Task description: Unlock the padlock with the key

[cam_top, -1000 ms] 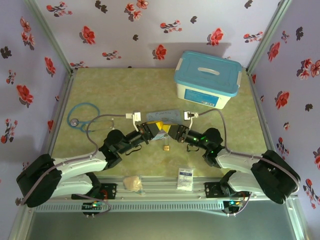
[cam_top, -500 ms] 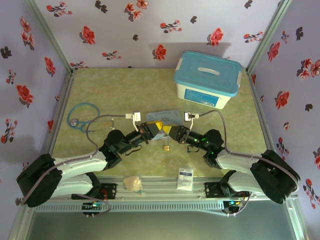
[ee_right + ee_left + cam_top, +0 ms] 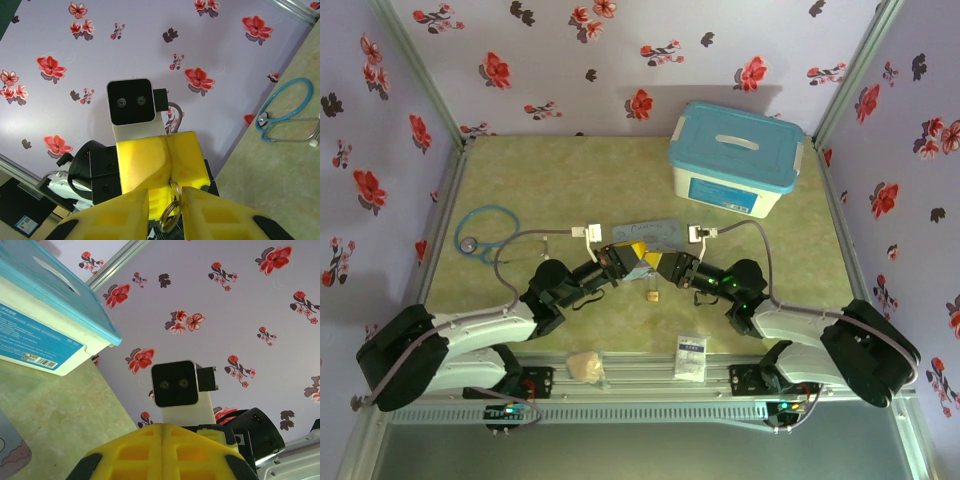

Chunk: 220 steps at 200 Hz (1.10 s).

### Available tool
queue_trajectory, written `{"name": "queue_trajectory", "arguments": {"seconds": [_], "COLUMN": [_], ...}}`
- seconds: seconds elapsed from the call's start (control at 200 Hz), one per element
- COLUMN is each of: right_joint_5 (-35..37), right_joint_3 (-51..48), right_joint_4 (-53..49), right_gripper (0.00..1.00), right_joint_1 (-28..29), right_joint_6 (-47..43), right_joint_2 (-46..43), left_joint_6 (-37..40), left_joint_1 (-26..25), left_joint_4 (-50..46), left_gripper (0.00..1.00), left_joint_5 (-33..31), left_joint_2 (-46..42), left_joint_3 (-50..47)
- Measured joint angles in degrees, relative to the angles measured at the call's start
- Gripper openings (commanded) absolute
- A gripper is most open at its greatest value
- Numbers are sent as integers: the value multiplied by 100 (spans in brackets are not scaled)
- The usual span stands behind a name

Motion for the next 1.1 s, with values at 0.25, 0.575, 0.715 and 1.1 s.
{"name": "queue_trajectory", "arguments": {"seconds": [0.25, 0.575, 0.715, 1.1], "right_joint_5": [0, 0, 0, 26], "right_joint_3": [0, 2, 2, 2], "right_joint_4": [44, 162, 166, -120], "right_gripper": [19, 15, 11, 0], "right_joint_1": [0, 0, 0, 0], "right_joint_6": [2, 7, 4, -133], "right_joint_2": [129, 273, 275, 107], "left_joint_6": [-7, -17, -22, -9], "left_joint_1": [0, 0, 0, 4], "left_joint_4": [26, -4, -4, 2], "left_gripper": [0, 0, 0, 94], "left_joint_5": [0, -2, -2, -24], "left_joint_2": [2, 22, 22, 20], "left_joint_3": [-9, -48, -52, -98]}}
